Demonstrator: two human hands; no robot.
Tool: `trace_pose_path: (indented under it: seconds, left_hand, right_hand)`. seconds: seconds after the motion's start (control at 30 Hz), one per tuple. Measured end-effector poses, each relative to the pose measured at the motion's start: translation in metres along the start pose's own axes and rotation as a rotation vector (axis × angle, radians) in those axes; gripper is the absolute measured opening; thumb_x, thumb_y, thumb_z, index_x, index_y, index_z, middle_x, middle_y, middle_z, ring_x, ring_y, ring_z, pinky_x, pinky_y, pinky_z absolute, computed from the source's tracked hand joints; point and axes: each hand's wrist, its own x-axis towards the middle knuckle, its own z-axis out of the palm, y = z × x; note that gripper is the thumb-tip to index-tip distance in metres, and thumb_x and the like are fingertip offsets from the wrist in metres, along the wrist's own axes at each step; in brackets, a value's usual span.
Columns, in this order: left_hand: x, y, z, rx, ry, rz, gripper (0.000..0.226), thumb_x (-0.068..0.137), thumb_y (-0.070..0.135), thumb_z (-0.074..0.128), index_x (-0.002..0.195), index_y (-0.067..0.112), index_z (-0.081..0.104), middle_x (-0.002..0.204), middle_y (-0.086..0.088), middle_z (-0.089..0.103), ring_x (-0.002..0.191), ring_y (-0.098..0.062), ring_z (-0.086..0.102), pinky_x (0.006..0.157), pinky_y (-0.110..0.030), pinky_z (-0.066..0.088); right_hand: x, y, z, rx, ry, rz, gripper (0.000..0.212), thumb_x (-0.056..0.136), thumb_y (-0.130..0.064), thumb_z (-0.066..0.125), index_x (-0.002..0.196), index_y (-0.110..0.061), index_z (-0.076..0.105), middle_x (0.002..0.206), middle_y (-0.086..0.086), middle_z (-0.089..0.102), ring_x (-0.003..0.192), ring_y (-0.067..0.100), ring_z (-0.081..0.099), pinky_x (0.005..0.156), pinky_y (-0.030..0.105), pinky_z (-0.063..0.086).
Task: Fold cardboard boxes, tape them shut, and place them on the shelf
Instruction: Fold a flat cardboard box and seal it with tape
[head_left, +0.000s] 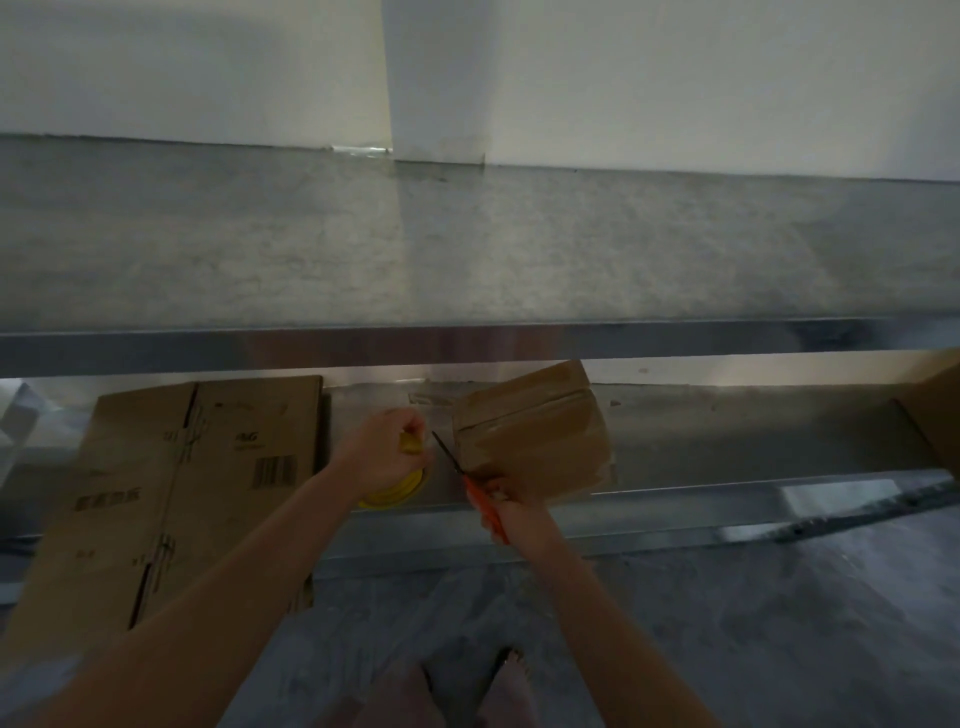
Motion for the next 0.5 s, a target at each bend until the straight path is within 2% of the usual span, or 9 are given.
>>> trace_pose_path:
  seconds: [0.07,0.2,0.3,0.4,0.43,0.5]
  left_hand:
    - [0.000,-0.002,0.002,0.007,0.013,-0.008,0.020,0.081,0.036,0.071,0.091,0.026,0.056,0.093,0.013,0.055,0.088,-0.010,0.052,0.064,-0.019,0.035]
    - [0.002,-0.005,0.000,0.039,0.028,-0.046,0.024,0.082,0.039,0.070,0.097,0.031,0.053,0.102,0.013,0.054,0.093,-0.011,0.053,0.072,-0.026,0.039]
    - [0.003,-0.002,-0.002,0.049,0.040,-0.048,0.027,0.082,0.041,0.069,0.102,0.030,0.054,0.107,0.013,0.052,0.093,-0.009,0.049,0.072,-0.027,0.037]
    - [0.005,0.001,-0.005,0.036,0.053,-0.030,0.027,0.081,0.042,0.069,0.101,0.031,0.055,0.109,0.013,0.052,0.094,-0.009,0.048,0.073,-0.027,0.037]
    - [0.005,0.003,-0.006,0.034,0.062,-0.021,0.027,0.081,0.042,0.070,0.100,0.031,0.055,0.109,0.013,0.053,0.094,-0.009,0.048,0.073,-0.027,0.036]
    - [0.003,0.005,-0.007,0.032,0.075,0.009,0.028,0.080,0.042,0.071,0.099,0.030,0.056,0.108,0.012,0.054,0.094,-0.008,0.048,0.073,-0.027,0.035]
  right_hand:
    - [0.004,0.000,0.004,-0.015,0.012,-0.031,0.055,0.041,-0.059,0.063,0.081,-0.020,0.062,0.086,0.009,0.066,0.059,0.014,0.052,0.042,0.020,0.036]
    - [0.010,-0.004,0.006,0.039,0.008,-0.006,0.036,0.050,-0.045,0.064,0.077,-0.021,0.061,0.090,0.014,0.061,0.058,0.015,0.048,0.039,0.019,0.031]
    - [0.013,-0.008,0.002,-0.013,0.025,-0.034,0.044,0.043,-0.055,0.065,0.074,-0.023,0.062,0.087,0.010,0.063,0.060,0.015,0.049,0.040,0.019,0.032]
    - [0.013,-0.010,0.001,0.032,0.029,-0.048,0.040,0.045,-0.053,0.067,0.071,-0.023,0.062,0.081,0.009,0.061,0.056,0.012,0.046,0.037,0.017,0.030]
    - [0.013,-0.010,0.000,0.036,0.026,-0.057,0.035,0.052,-0.050,0.069,0.072,-0.023,0.062,0.079,0.009,0.060,0.054,0.012,0.045,0.037,0.017,0.030]
    - [0.015,-0.007,-0.006,0.072,0.045,-0.071,0.017,0.080,-0.033,0.070,0.072,-0.020,0.063,0.077,0.011,0.056,0.049,0.011,0.043,0.036,0.017,0.029]
